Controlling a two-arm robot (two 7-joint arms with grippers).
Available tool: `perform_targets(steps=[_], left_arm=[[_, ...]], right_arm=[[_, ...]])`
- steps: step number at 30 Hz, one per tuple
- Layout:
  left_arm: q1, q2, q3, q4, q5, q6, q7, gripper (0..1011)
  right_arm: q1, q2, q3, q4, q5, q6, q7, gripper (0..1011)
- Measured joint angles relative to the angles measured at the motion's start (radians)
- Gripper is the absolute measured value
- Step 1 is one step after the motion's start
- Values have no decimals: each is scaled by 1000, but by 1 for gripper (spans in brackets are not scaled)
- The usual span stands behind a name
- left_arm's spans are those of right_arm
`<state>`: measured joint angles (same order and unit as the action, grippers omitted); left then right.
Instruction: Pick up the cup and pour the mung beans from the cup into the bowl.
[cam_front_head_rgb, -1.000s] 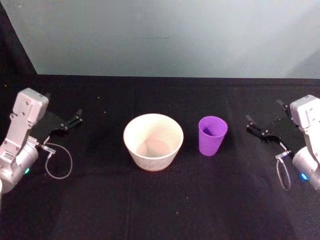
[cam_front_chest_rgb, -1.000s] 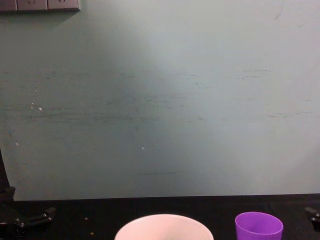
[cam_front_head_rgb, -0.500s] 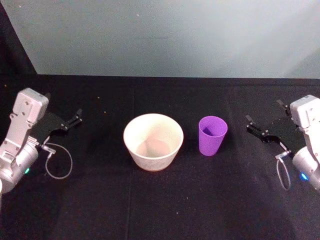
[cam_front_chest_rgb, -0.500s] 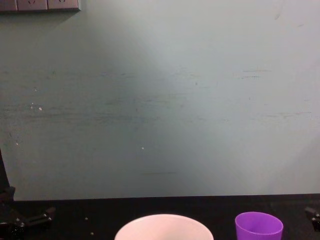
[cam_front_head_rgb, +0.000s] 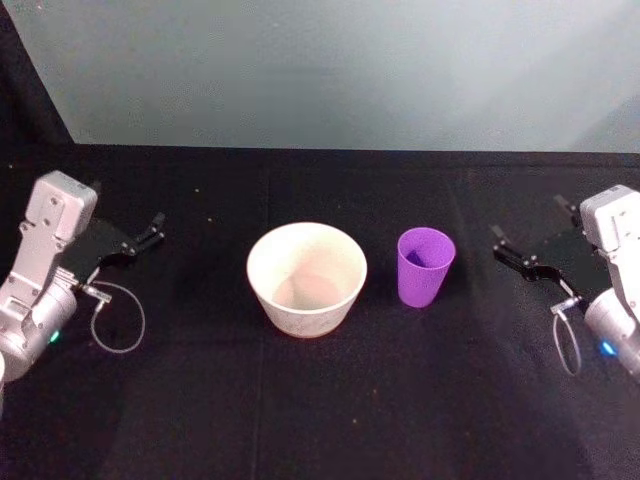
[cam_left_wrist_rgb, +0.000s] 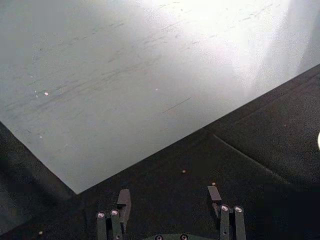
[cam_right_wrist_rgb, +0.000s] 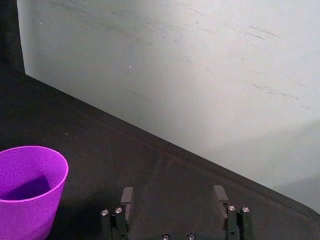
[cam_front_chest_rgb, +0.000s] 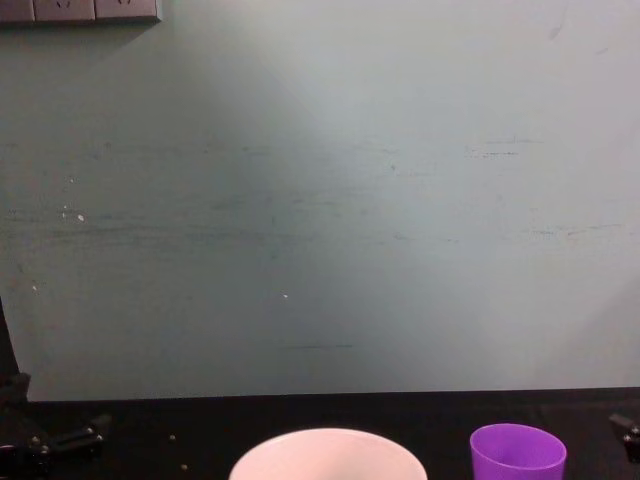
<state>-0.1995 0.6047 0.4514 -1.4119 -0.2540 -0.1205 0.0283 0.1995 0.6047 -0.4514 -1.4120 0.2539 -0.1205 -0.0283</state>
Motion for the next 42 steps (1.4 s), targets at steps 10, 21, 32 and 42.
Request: perform_targets(steps=[10,21,32,42], left_arm=[[0,0,0,0,0,0,0,1000],[0,0,0,0,0,0,0,1000],[0,0,0,0,0,0,0,1000],[0,0,0,0,0,0,0,1000]], right_arm=[[0,0,0,0,0,0,0,1002],[-53,30,38,-28,15,-42,16,1002],[-182,119,107,-76,157,-168,213,1002],[-152,91,67,-23,285,-166,471,1002]])
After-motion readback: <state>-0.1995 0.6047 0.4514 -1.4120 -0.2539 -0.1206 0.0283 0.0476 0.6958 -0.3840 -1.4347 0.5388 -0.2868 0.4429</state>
